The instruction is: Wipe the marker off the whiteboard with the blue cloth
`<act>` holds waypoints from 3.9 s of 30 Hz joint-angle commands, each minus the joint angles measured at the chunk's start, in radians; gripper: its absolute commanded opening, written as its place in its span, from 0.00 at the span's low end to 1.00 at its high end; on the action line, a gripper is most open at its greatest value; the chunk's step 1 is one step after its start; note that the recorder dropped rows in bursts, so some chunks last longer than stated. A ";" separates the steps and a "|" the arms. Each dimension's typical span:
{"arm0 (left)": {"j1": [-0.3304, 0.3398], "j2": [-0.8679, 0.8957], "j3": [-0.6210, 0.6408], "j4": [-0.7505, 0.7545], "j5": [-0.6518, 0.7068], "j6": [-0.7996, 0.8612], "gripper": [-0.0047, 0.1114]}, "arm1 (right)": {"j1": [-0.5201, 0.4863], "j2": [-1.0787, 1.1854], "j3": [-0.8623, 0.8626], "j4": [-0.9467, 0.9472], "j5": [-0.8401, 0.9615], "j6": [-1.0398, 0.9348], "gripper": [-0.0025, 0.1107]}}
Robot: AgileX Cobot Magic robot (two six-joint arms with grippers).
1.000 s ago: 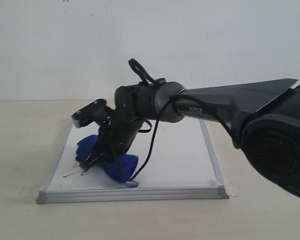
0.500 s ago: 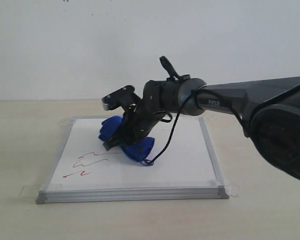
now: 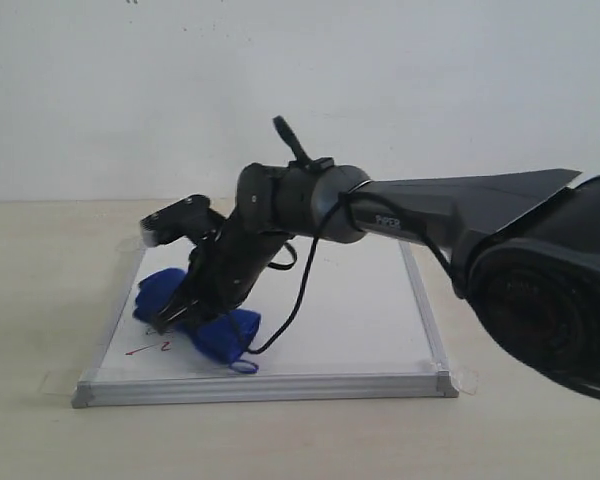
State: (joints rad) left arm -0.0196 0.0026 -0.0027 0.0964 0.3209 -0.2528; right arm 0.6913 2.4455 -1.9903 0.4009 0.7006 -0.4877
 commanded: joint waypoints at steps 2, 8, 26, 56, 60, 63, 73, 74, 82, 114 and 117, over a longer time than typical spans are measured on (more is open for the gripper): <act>-0.002 -0.003 0.003 0.000 -0.007 -0.010 0.07 | -0.093 0.040 -0.029 -0.185 -0.045 0.145 0.02; -0.002 -0.003 0.003 0.000 -0.007 -0.010 0.07 | -0.092 0.042 -0.035 -0.261 -0.104 0.271 0.02; -0.002 -0.003 0.003 0.000 -0.007 -0.010 0.07 | 0.079 0.042 -0.105 -0.306 0.171 0.160 0.02; -0.002 -0.003 0.003 0.000 -0.007 -0.010 0.07 | 0.016 0.111 -0.107 -0.534 -0.177 0.488 0.02; -0.002 -0.003 0.003 0.000 -0.007 -0.010 0.07 | 0.089 0.112 -0.107 -0.253 -0.094 0.221 0.02; -0.002 -0.003 0.003 0.000 -0.007 -0.010 0.07 | 0.135 0.112 -0.135 -0.036 -0.005 0.041 0.02; -0.002 -0.003 0.003 0.000 -0.007 -0.010 0.07 | -0.042 0.140 -0.198 -0.296 -0.112 0.326 0.02; -0.002 -0.003 0.003 0.000 -0.007 -0.010 0.07 | -0.039 0.148 -0.198 -0.298 -0.114 0.329 0.02; -0.002 -0.003 0.003 0.000 -0.007 -0.010 0.07 | 0.070 0.156 -0.202 -0.051 -0.042 0.078 0.02; -0.002 -0.003 0.003 0.000 -0.007 -0.010 0.07 | 0.056 0.186 -0.325 -0.121 0.064 0.092 0.02; -0.002 -0.003 0.003 0.000 -0.007 -0.010 0.07 | 0.020 0.202 -0.325 -0.352 -0.014 0.285 0.02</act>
State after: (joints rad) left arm -0.0196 0.0026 -0.0027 0.0964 0.3209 -0.2528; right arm 0.7579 2.6223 -2.3181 0.2623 0.7437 -0.3443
